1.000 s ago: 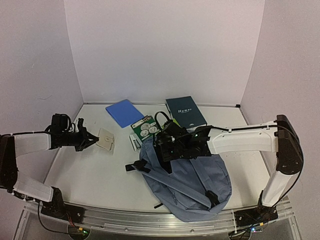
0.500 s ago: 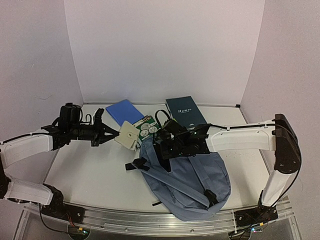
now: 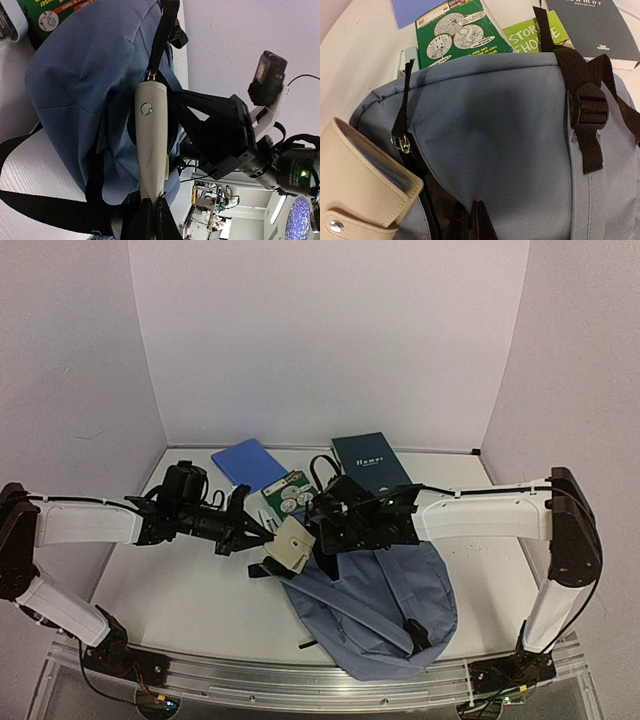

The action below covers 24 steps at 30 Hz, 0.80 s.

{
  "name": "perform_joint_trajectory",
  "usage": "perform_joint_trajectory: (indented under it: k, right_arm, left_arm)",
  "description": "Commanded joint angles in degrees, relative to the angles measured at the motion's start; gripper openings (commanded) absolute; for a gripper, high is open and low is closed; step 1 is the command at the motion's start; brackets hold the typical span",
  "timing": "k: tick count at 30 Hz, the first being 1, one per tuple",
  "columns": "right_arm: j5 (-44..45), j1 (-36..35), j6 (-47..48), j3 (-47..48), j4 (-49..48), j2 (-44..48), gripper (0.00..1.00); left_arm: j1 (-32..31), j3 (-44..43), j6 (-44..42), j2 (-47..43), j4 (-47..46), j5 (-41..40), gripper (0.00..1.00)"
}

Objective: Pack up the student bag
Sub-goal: Place the personal item in the student bag.

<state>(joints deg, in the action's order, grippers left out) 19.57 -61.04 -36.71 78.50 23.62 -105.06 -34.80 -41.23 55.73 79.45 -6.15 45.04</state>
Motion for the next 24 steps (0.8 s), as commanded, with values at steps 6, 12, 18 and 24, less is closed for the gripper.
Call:
perform_joint_trajectory:
  k: [6,12,18,24]
  right_arm:
    - [1.58,0.35,-0.15,3.56,-3.55,0.2,0.0]
    - [1.45,0.37,-0.34,3.52,-3.77,0.25,0.0]
    - [1.31,0.3,-1.12,4.35,-4.36,-0.93,0.0]
    - [0.27,0.3,-1.76,4.56,-5.78,-1.48,0.0]
  left_arm:
    - [-2.24,-3.14,0.31,6.18,-7.31,0.92,0.0]
    - [-3.57,-4.0,0.26,9.67,-9.15,-4.1,0.0]
    - [-7.73,-6.02,2.02,13.62,-14.42,-11.06,0.0]
    - [-10.8,-10.31,3.49,19.48,-17.33,-11.98,0.0]
